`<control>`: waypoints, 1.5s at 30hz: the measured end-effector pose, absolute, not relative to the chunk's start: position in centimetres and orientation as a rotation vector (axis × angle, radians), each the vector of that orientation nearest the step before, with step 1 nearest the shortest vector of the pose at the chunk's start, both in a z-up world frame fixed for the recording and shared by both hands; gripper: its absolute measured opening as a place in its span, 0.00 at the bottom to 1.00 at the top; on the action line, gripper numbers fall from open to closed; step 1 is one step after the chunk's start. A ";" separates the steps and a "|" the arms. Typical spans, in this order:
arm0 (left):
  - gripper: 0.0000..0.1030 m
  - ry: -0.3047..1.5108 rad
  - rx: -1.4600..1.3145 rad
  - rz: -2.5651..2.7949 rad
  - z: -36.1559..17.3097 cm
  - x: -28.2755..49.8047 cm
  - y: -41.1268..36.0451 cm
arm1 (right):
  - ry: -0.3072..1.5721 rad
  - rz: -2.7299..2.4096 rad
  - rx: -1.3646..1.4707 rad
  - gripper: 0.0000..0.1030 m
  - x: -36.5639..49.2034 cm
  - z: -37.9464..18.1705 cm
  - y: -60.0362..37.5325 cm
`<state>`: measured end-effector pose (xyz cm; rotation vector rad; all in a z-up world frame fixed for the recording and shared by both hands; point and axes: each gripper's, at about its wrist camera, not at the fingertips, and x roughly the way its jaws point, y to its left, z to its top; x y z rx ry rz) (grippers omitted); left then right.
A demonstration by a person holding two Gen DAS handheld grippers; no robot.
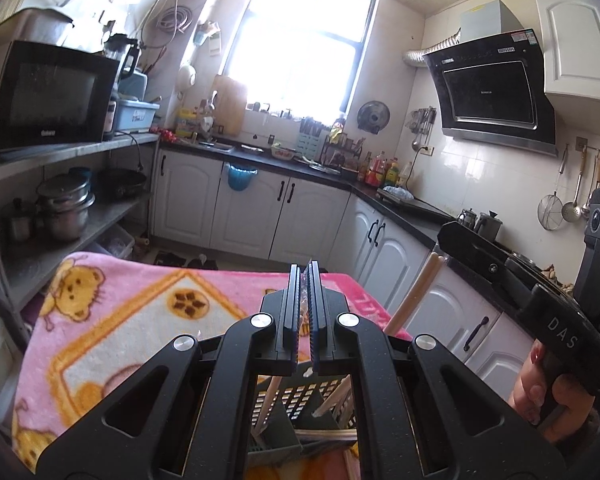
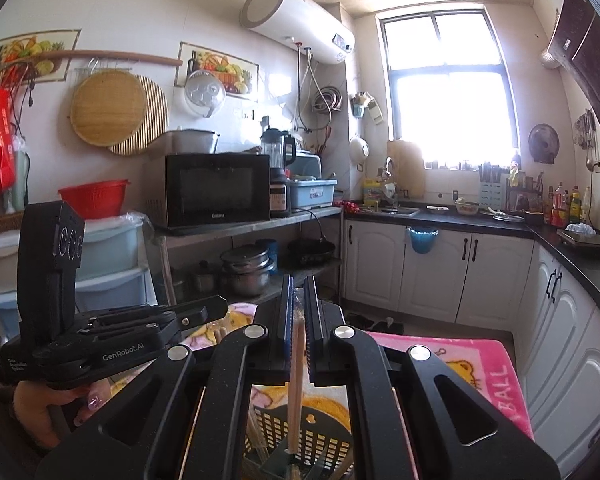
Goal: Organize utensils
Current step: 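Lower the chopsticks upright into the basket and open the right gripper, then withdraw the open right gripper up from the basket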
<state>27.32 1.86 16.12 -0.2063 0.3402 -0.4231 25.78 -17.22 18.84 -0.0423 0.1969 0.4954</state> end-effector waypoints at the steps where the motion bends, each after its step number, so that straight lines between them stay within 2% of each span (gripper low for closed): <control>1: 0.02 0.342 -0.209 -0.425 15.8 27.3 1.9 | 0.205 0.496 -0.039 0.05 25.9 18.5 -17.2; 29: 0.02 0.402 -0.239 -0.441 11.4 27.5 1.4 | 0.328 0.456 -0.006 0.06 28.5 13.6 -17.3; 40: 0.02 0.430 -0.237 -0.419 10.5 27.4 1.8 | 0.348 0.432 0.018 0.16 27.9 12.8 -18.6; 41: 0.03 0.432 -0.238 -0.415 10.4 27.4 1.9 | 0.350 0.430 0.021 0.18 27.8 12.8 -18.8; 45: 0.25 0.430 -0.240 -0.395 10.3 26.8 2.3 | 0.358 0.421 0.035 0.22 27.3 12.6 -19.5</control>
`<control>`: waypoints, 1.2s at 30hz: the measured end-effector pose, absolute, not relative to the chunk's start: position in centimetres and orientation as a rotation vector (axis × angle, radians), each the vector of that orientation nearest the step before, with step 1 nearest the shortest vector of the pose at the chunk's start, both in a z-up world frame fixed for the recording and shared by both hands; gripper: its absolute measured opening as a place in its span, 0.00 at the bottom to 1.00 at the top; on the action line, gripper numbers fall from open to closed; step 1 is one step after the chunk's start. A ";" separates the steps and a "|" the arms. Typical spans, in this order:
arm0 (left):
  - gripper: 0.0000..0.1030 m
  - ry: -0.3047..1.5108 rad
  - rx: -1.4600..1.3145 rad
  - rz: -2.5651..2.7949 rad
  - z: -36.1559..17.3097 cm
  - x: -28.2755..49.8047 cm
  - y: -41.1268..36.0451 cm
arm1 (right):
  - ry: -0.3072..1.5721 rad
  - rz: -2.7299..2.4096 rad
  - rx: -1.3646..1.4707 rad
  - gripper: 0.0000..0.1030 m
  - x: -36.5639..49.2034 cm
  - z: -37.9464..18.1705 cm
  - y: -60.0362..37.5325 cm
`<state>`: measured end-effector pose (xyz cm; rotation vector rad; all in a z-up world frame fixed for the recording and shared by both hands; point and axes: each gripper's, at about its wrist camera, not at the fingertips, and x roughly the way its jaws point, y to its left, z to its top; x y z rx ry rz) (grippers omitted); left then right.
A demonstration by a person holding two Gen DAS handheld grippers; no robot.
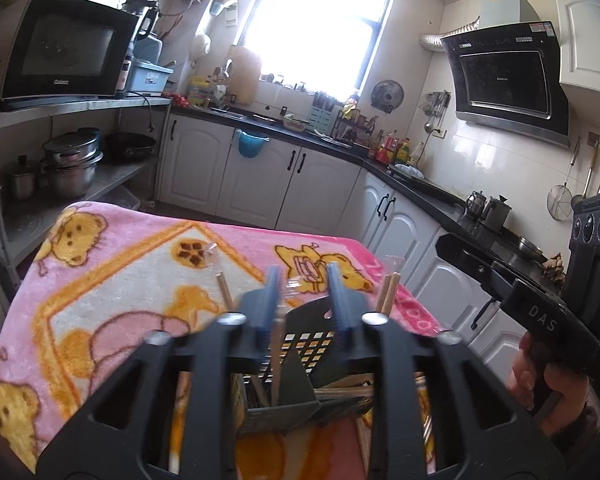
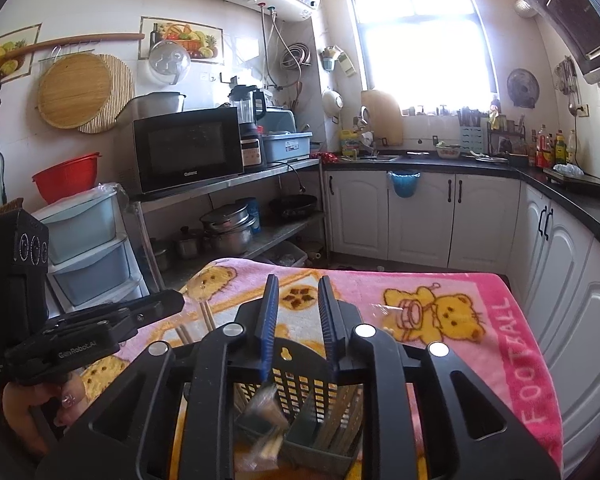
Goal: Organize utensils
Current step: 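Withdraw the open right gripper up from the basket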
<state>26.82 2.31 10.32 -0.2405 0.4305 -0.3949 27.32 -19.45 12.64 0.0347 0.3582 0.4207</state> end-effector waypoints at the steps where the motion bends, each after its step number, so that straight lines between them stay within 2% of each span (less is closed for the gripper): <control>1: 0.26 0.431 -0.241 -0.386 10.3 26.7 2.5 | 0.361 0.418 0.038 0.24 27.2 12.6 -19.6; 4: 0.36 0.434 -0.256 -0.377 10.3 26.3 3.0 | 0.369 0.411 0.047 0.29 26.8 12.5 -20.1; 6: 0.48 0.433 -0.268 -0.370 10.2 26.1 3.3 | 0.373 0.407 0.045 0.32 26.4 12.3 -20.5; 10: 0.61 0.423 -0.289 -0.352 10.3 25.5 4.0 | 0.381 0.403 0.042 0.37 25.8 12.2 -20.8; 15: 0.85 0.407 -0.308 -0.329 10.5 24.5 4.9 | 0.384 0.405 0.036 0.44 24.9 12.2 -20.8; 17: 0.90 0.400 -0.313 -0.319 10.6 24.0 5.1 | 0.382 0.406 0.037 0.45 24.5 12.2 -20.9; 27: 0.90 0.381 -0.321 -0.304 10.7 21.5 5.8 | 0.366 0.403 0.047 0.53 22.4 12.4 -21.9; 36: 0.90 0.380 -0.333 -0.302 10.2 20.3 5.9 | 0.365 0.391 0.053 0.54 20.9 12.2 -22.5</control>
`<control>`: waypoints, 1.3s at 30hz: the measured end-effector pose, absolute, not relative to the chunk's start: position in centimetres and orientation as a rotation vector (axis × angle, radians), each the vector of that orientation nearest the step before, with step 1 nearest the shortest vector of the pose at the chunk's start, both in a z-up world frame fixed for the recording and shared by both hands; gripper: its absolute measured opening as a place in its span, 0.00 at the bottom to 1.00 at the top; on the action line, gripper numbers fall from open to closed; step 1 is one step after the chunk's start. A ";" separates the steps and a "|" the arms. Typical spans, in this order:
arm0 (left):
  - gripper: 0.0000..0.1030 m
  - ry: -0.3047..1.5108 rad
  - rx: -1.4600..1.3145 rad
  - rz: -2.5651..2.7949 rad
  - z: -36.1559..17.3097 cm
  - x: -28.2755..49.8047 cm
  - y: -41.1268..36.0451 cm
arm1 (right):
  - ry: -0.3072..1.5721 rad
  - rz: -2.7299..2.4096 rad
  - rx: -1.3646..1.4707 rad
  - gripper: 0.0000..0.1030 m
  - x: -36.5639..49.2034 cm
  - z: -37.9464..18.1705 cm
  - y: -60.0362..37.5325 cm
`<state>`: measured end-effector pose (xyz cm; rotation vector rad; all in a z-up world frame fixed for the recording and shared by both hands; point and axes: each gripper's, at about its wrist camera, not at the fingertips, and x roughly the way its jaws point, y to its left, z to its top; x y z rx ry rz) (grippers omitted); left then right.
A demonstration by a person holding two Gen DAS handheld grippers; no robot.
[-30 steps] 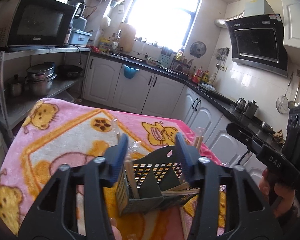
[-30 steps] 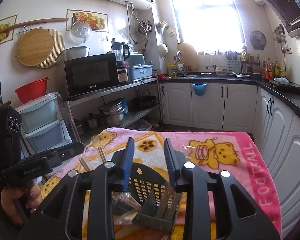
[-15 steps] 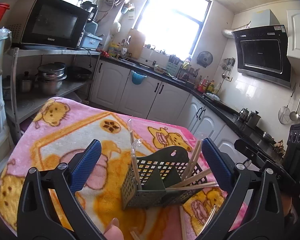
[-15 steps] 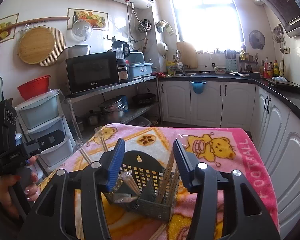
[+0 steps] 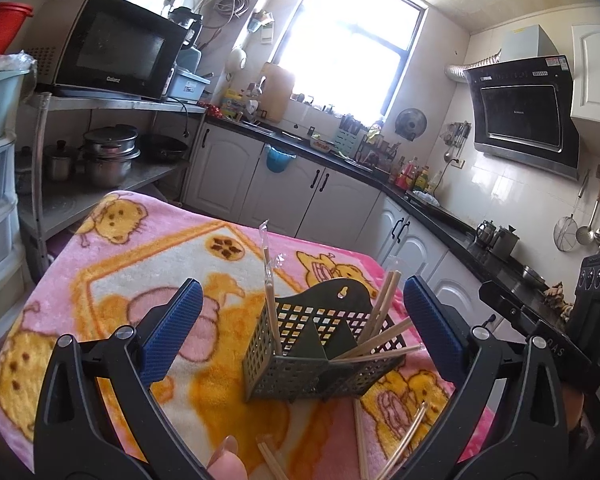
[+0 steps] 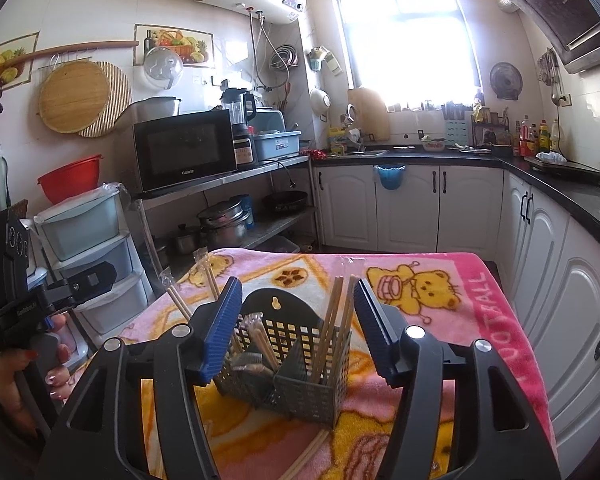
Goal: Organize utensils
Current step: 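Withdraw the open right gripper up from the basket, then reach the open right gripper down around another wrapped chopstick pair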
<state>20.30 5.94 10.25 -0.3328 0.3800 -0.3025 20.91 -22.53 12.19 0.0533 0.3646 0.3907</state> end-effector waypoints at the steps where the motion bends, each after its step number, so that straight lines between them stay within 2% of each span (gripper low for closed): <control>1: 0.90 0.381 -0.333 -0.301 10.2 20.2 6.0 | 0.366 0.391 0.052 0.54 20.8 12.2 -22.5; 39: 0.90 0.583 -0.311 -0.293 2.5 17.3 5.3 | 0.540 0.394 -0.010 0.55 16.8 5.3 -21.6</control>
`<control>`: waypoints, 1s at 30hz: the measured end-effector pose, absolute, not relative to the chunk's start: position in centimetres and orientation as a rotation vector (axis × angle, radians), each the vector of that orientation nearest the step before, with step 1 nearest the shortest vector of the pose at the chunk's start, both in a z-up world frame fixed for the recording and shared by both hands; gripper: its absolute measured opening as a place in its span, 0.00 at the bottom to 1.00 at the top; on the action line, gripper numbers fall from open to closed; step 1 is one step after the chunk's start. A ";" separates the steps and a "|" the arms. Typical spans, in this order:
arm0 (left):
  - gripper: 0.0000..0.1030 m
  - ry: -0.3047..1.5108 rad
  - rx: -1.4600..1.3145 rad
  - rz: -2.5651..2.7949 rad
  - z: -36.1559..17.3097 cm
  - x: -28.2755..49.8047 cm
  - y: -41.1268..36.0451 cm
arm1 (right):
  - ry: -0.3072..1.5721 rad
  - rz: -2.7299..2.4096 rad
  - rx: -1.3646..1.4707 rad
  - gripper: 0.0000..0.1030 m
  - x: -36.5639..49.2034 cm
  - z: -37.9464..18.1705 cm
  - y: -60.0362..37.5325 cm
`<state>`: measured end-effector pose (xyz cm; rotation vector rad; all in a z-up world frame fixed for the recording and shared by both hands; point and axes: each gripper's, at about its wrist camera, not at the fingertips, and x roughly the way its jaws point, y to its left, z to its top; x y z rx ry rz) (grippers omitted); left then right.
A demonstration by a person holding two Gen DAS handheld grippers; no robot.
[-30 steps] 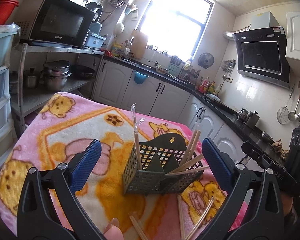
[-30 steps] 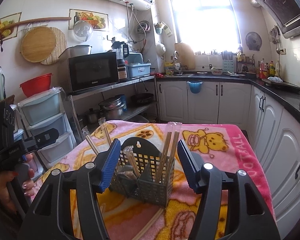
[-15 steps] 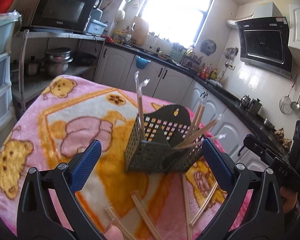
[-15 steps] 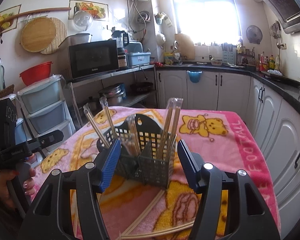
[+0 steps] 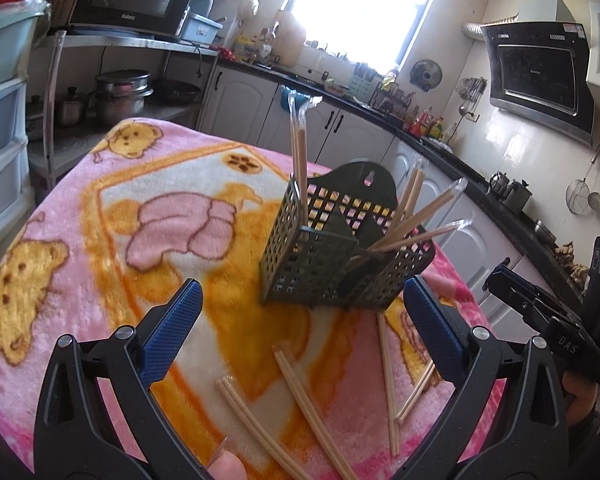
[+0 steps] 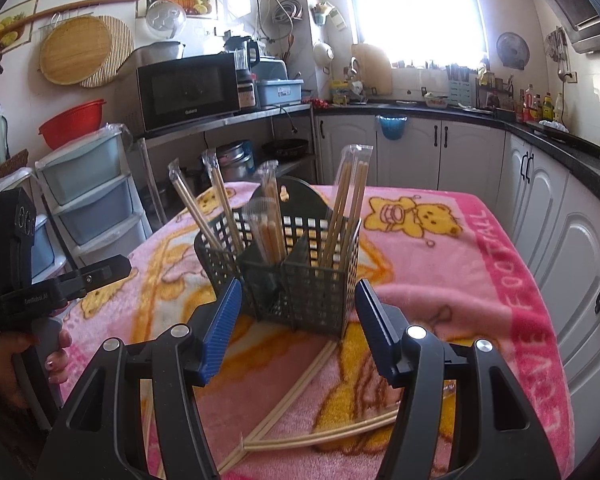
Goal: Organize utensils
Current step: 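Reach the open right gripper down around another wrapped chopstick pair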
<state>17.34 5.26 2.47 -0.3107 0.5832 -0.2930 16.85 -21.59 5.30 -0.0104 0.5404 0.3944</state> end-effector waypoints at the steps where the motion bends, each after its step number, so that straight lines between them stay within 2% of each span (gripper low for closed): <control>1: 0.90 0.588 -0.308 -0.293 2.4 17.3 5.2 | 0.546 0.395 -0.013 0.55 16.8 5.1 -21.6; 30: 0.90 0.798 -0.247 -0.270 -4.4 16.7 3.5 | 0.694 0.319 0.026 0.55 16.3 -0.5 -24.6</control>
